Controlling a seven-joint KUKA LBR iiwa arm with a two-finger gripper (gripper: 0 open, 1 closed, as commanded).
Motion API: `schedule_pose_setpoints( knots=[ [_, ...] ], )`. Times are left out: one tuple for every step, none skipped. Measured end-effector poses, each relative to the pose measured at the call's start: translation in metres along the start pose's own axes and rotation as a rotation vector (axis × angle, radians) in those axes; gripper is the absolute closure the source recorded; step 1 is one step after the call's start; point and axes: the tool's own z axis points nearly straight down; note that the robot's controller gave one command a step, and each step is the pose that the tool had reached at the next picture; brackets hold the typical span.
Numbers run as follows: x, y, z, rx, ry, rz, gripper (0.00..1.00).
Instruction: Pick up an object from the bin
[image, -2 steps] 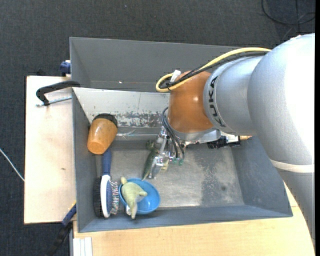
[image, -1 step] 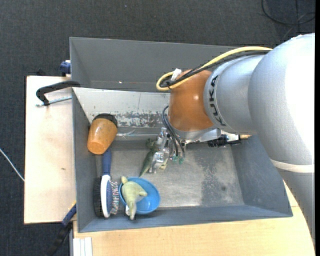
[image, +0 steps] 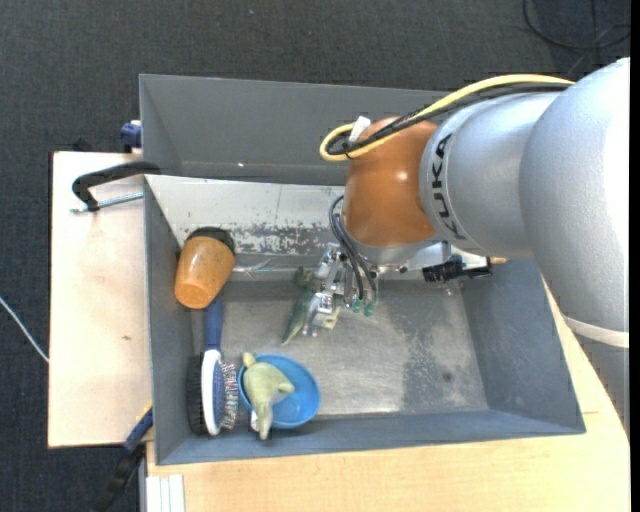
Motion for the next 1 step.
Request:
schedule_pose_setpoints(
  knots=[
    [-0.0018,0.0018,-0.0343,0.0,0.0,-0.001,1.0]
  ],
)
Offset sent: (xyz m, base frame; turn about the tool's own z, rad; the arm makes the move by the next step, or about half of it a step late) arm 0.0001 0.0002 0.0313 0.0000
